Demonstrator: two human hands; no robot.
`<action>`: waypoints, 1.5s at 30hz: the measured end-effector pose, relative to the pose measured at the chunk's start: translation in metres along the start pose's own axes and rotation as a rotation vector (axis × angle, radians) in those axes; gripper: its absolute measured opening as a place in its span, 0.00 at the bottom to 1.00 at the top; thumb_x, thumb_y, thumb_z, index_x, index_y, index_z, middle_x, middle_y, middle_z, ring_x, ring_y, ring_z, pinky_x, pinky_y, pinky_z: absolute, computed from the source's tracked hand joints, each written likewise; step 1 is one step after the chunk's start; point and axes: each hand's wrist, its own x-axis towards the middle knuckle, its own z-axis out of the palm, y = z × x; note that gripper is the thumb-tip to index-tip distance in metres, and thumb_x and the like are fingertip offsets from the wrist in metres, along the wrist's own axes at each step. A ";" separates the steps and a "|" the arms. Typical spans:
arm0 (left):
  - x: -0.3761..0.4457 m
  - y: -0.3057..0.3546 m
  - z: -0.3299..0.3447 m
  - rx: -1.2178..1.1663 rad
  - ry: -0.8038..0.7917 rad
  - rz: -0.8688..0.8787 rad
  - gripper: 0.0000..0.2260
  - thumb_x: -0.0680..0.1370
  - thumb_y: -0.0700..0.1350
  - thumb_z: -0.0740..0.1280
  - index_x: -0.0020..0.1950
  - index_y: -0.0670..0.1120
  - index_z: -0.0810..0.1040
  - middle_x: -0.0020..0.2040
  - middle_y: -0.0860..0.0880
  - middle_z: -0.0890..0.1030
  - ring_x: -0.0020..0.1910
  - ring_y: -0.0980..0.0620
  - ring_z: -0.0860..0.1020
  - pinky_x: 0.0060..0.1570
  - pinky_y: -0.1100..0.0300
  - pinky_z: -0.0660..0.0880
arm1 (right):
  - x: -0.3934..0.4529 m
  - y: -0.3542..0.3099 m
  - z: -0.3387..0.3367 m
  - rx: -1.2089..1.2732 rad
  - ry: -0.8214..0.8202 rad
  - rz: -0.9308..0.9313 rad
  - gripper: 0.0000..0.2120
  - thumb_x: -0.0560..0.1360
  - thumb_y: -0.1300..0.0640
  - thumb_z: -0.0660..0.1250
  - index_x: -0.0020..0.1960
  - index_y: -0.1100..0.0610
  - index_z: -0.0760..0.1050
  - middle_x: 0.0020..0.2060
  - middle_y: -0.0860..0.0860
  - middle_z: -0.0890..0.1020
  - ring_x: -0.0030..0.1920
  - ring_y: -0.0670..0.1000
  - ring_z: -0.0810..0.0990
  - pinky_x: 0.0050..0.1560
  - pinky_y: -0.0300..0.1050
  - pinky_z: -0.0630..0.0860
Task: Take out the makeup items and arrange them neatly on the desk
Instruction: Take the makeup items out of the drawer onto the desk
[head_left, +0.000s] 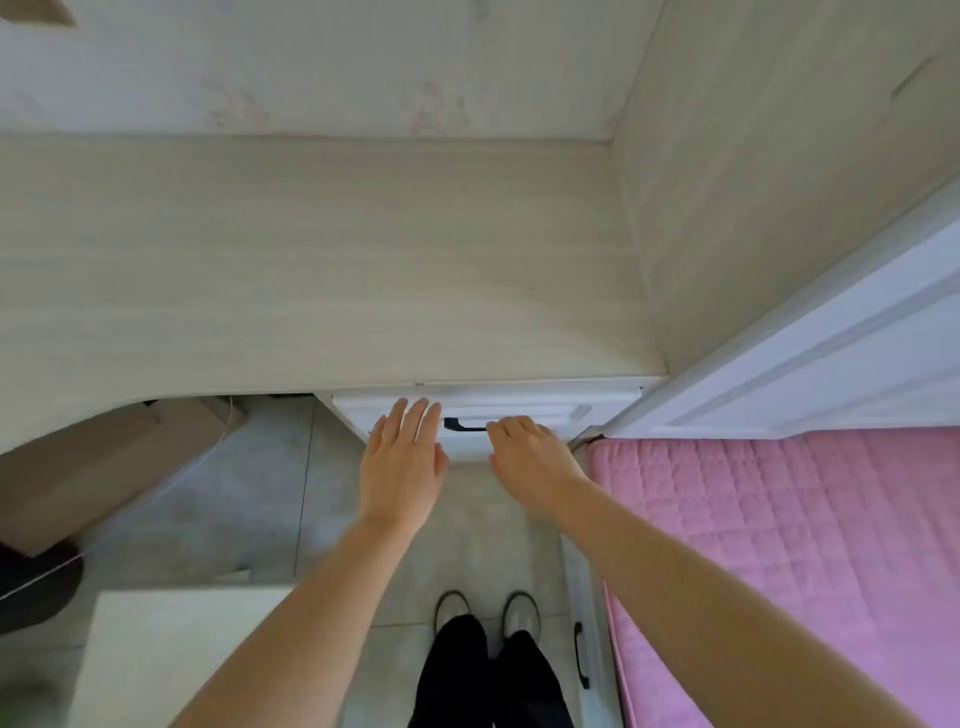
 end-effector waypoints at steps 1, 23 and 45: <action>0.006 -0.002 0.004 -0.012 -0.008 -0.013 0.21 0.75 0.40 0.69 0.67 0.40 0.73 0.66 0.43 0.76 0.68 0.41 0.70 0.66 0.44 0.68 | 0.008 0.000 0.006 -0.007 -0.026 0.006 0.19 0.78 0.62 0.55 0.68 0.62 0.65 0.62 0.56 0.73 0.63 0.57 0.71 0.62 0.47 0.68; 0.035 -0.013 0.062 0.067 0.024 0.025 0.29 0.71 0.38 0.67 0.72 0.42 0.68 0.66 0.45 0.72 0.67 0.40 0.68 0.70 0.43 0.62 | 0.055 0.009 0.062 0.053 -0.138 0.024 0.27 0.73 0.68 0.64 0.70 0.66 0.60 0.68 0.64 0.64 0.67 0.61 0.66 0.69 0.49 0.64; 0.014 -0.015 0.077 0.161 0.000 0.114 0.19 0.68 0.48 0.76 0.55 0.44 0.80 0.44 0.46 0.82 0.43 0.42 0.78 0.52 0.49 0.73 | -0.027 -0.004 0.068 0.304 -0.113 -0.030 0.28 0.72 0.71 0.60 0.71 0.62 0.63 0.65 0.56 0.69 0.63 0.56 0.68 0.50 0.49 0.76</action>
